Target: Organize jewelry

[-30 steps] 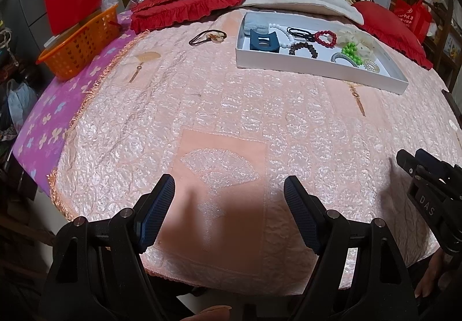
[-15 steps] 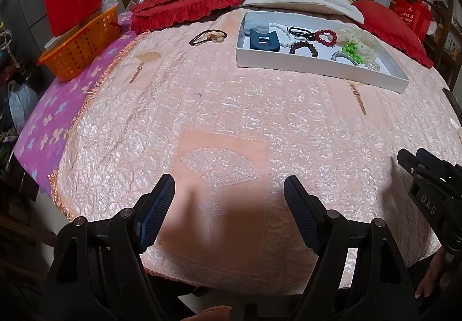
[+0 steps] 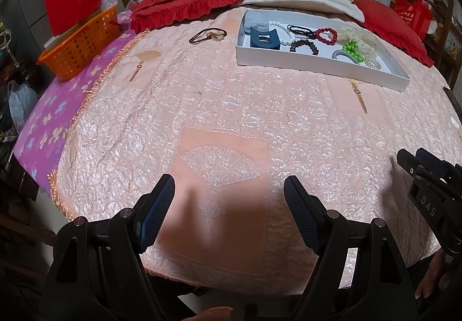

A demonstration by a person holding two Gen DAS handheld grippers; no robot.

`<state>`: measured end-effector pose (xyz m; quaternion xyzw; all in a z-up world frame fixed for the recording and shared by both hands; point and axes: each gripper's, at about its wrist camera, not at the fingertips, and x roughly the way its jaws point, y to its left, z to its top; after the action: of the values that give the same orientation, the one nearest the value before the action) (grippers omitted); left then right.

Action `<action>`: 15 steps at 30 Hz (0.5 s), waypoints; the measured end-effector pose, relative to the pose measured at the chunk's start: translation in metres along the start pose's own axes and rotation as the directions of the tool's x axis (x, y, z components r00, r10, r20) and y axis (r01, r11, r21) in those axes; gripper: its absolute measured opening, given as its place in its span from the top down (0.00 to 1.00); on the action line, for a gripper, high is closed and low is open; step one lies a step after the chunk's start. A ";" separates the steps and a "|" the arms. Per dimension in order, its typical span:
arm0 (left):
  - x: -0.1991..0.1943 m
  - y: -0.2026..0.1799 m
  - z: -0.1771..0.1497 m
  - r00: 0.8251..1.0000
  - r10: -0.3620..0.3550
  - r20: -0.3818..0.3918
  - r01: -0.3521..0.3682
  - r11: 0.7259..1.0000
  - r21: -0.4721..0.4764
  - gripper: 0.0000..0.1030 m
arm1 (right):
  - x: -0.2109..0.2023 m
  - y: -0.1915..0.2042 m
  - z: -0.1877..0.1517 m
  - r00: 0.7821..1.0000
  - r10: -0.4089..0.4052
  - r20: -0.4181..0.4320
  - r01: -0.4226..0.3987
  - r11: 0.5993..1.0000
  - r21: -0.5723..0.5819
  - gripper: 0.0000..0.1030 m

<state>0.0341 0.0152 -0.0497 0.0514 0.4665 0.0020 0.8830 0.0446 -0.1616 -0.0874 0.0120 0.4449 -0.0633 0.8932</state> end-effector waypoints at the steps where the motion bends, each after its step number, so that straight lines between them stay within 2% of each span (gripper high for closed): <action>1: 0.000 0.000 0.000 1.000 0.001 0.000 -0.001 1.000 0.000 0.24 | 0.000 0.000 0.000 1.000 0.000 -0.001 0.000 1.000 0.000 0.67; 15: 0.005 0.000 0.025 1.000 -0.012 0.027 0.012 1.000 0.009 0.24 | -0.002 0.001 0.007 1.000 0.018 0.004 -0.018 1.000 0.002 0.67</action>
<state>0.0573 0.0131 -0.0398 0.0523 0.4548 -0.0061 0.8890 0.0487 -0.1615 -0.0820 0.0168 0.4429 -0.0555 0.8947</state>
